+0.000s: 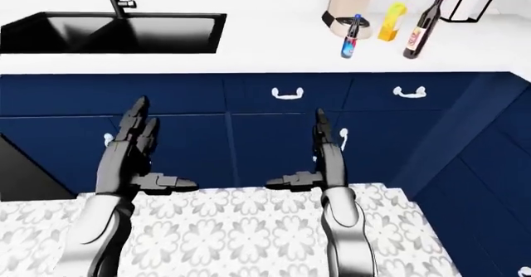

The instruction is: Move the drinks to the dining counter.

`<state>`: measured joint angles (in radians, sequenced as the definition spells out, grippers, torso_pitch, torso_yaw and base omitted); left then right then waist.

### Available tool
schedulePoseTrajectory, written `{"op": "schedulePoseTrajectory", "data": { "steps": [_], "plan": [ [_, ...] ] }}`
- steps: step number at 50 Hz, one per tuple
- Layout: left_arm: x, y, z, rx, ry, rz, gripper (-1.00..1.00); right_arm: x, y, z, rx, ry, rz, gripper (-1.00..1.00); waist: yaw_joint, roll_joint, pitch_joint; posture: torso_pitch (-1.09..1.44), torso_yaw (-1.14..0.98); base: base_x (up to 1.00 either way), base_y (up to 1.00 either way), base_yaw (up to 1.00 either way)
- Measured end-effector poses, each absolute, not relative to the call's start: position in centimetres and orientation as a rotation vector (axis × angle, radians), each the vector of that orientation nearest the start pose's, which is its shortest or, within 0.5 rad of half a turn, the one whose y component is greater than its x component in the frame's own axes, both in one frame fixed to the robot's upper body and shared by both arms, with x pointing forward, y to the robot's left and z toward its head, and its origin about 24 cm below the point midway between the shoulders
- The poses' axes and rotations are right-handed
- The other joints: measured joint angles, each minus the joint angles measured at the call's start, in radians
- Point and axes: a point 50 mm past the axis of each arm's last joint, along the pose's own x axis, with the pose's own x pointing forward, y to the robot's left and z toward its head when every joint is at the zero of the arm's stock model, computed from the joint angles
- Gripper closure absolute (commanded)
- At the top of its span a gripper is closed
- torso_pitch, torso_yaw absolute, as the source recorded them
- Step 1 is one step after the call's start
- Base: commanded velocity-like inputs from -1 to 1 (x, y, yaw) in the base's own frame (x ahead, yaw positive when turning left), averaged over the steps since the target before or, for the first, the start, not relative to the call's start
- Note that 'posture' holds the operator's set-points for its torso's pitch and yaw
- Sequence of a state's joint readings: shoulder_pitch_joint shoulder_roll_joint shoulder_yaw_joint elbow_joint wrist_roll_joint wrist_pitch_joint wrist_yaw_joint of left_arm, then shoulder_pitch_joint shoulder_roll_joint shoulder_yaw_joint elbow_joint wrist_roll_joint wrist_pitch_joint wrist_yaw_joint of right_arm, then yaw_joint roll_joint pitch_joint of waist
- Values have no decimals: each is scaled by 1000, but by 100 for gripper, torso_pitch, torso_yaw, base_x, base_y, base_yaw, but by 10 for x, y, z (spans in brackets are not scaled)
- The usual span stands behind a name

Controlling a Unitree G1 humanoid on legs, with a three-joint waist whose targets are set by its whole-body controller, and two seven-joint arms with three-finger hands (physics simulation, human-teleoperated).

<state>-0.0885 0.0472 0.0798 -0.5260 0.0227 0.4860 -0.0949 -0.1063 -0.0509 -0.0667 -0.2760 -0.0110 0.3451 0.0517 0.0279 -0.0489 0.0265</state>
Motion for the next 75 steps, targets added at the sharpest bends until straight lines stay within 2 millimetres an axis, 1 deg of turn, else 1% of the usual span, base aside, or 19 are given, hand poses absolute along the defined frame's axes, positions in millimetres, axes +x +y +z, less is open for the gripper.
{"op": "schedulePoseTrajectory", "data": {
  "steps": [3,10,14,17,21,24,27,33,36,42,46,49,52,54,55,59,62,71,75],
  "plan": [
    [252,158,129,58,-77,-65,-100,266,-172,92,-57,3,-33,-100,-24,-8,10,0,0,17,-75,0],
    [251,165,135,68,-96,-28,-100,265,-167,94,-44,-9,-14,-100,-25,73,36,0,0,17,-76,0],
    [252,166,137,73,-107,-23,-100,266,-163,96,-35,-22,3,-100,-6,93,36,0,0,18,-76,0],
    [252,171,127,72,-51,-3,-100,264,-160,88,-30,19,20,-100,0,105,11,0,0,17,-75,0],
    [251,170,139,76,-103,-3,-100,265,-163,96,-32,-21,8,-100,15,71,7,0,0,17,-75,0],
    [252,168,143,75,-132,-12,-100,265,-162,101,-35,-50,8,-100,6,-5,-2,0,0,17,-76,0],
    [253,159,131,53,-77,-54,-100,263,-171,93,-44,-6,-24,-100,-22,-13,10,0,0,17,-76,0],
    [253,165,133,59,-77,-31,-100,264,-166,98,-45,-21,-14,-100,-23,49,25,0,0,17,-72,0],
    [252,165,136,61,-101,-28,-100,265,-164,98,-44,-23,-1,-100,-21,59,22,0,0,16,-48,0],
    [254,164,133,59,-92,-31,-100,266,-164,102,-48,-35,-3,-100,-18,16,13,0,0,15,-15,0],
    [256,163,134,59,-102,-36,-100,267,-166,106,-51,-51,-11,-100,-24,17,16,0,0,12,-4,0],
    [256,165,131,59,-88,-32,-100,266,-163,101,-45,-27,-4,-100,-28,-15,29,0,0,6,-1,0],
    [255,168,128,60,-67,-18,-100,267,-161,101,-43,-15,6,-100,-28,-6,28,0,0,0,0,0],
    [254,170,129,61,-59,-6,-100,267,-159,105,-44,-27,17,-100,-32,34,43,0,0,0,0,0],
    [254,170,131,62,-67,-7,-100,266,-159,107,-45,-32,17,-100,-31,40,33,0,0,0,0,0],
    [253,166,153,65,-154,-28,-100,266,-161,119,-53,-64,10,-100,-16,0,35,0,0,0,0,0],
    [254,159,151,46,-126,-67,-100,266,-169,122,-71,-48,-25,-100,-34,-5,49,0,0,0,0,0],
    [249,169,185,50,-210,-34,-100,269,-157,153,-63,-126,18,-100,-43,47,6,0,0,0,1,4],
    [251,165,182,44,-182,-62,-100,269,-163,153,-54,-104,-5,-100,-44,98,-5,0,0,0,0,43]
  ]
}}
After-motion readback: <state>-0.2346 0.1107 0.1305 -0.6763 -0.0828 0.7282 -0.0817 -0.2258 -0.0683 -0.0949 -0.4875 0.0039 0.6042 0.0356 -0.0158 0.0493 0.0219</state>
